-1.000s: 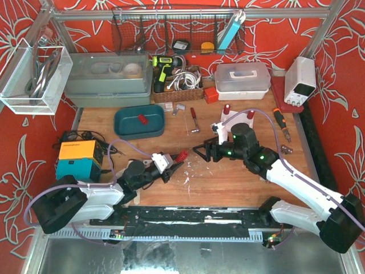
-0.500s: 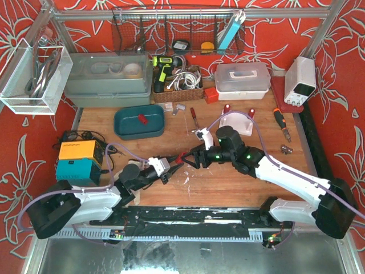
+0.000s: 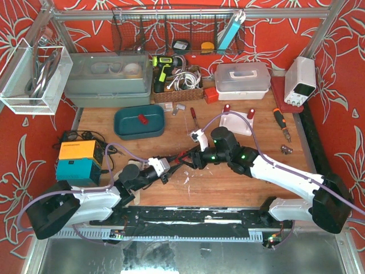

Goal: Install the large spring

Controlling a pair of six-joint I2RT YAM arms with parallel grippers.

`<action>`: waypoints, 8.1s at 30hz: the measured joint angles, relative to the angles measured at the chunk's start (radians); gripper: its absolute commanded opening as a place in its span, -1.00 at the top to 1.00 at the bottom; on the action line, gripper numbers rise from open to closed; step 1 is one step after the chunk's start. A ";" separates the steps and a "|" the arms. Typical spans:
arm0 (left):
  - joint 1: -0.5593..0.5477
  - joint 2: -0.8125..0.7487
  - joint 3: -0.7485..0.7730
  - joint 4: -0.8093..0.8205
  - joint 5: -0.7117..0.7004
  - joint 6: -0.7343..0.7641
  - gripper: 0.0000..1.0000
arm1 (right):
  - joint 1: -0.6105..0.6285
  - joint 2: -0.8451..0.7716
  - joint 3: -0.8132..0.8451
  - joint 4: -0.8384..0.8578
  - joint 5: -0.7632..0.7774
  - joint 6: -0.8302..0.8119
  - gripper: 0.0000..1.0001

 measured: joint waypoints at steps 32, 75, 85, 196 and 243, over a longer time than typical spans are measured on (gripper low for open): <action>-0.011 -0.029 0.017 -0.073 -0.221 -0.018 -1.00 | -0.063 -0.058 0.000 -0.182 0.506 -0.065 1.00; -0.011 -0.018 0.040 -0.129 -0.246 -0.010 -1.00 | -0.752 0.327 0.275 -0.287 0.637 -0.152 1.00; -0.011 -0.018 0.040 -0.129 -0.244 -0.010 -1.00 | -0.756 0.389 0.307 -0.293 0.621 -0.165 0.98; 0.579 0.896 1.140 -1.297 -0.561 -0.953 0.03 | -0.098 -0.040 -0.101 -0.150 0.647 -0.244 -0.98; 0.426 0.249 0.588 -0.836 -0.347 -0.680 0.72 | -0.095 -0.020 -0.096 -0.159 0.716 -0.247 -0.98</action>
